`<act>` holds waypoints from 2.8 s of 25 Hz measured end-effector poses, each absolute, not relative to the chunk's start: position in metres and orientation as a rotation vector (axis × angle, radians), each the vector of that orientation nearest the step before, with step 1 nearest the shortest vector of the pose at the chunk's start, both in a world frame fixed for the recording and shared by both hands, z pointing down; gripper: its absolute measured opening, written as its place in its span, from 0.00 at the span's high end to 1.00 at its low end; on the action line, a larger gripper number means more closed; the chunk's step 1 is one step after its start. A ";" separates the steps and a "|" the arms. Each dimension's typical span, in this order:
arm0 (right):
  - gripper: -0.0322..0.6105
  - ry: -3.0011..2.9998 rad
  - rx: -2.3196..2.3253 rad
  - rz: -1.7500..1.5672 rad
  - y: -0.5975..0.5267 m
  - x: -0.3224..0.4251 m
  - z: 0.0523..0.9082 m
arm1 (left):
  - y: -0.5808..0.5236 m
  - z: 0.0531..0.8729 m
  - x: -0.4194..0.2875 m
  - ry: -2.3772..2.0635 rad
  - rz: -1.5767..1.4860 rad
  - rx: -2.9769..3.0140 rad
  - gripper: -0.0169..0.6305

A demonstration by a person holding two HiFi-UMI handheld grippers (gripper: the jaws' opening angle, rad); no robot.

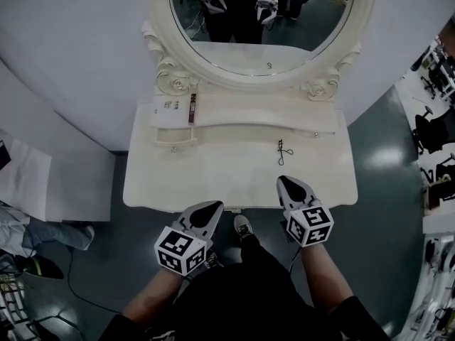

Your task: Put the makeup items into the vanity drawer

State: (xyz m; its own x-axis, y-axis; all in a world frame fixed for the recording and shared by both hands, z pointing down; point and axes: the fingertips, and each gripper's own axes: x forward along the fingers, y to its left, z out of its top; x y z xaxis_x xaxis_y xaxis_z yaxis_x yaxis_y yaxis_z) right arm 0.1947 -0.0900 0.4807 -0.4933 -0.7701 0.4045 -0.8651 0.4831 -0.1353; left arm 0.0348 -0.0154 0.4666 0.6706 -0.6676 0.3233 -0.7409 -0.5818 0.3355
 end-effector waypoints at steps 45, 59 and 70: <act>0.73 -2.039 1.143 0.533 -0.244 0.251 0.662 | -0.122 0.515 0.069 -1.184 0.285 2.301 0.97; 0.76 -2.099 1.096 0.514 -0.241 0.242 0.649 | -0.125 0.510 0.075 -1.213 0.277 2.299 0.97; 0.76 -2.328 0.910 0.380 -0.241 0.161 0.583 | -0.138 0.504 0.057 -1.321 0.248 2.261 0.97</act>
State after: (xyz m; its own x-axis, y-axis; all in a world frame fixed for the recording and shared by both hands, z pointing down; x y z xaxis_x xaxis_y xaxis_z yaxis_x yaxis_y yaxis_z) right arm 0.1605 -0.2414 0.5830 -0.5822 -0.5162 0.6281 -0.6891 0.7233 -0.0443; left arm 0.0567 -0.1377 0.5036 0.5114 -0.7619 0.3974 -0.8541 -0.4000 0.3324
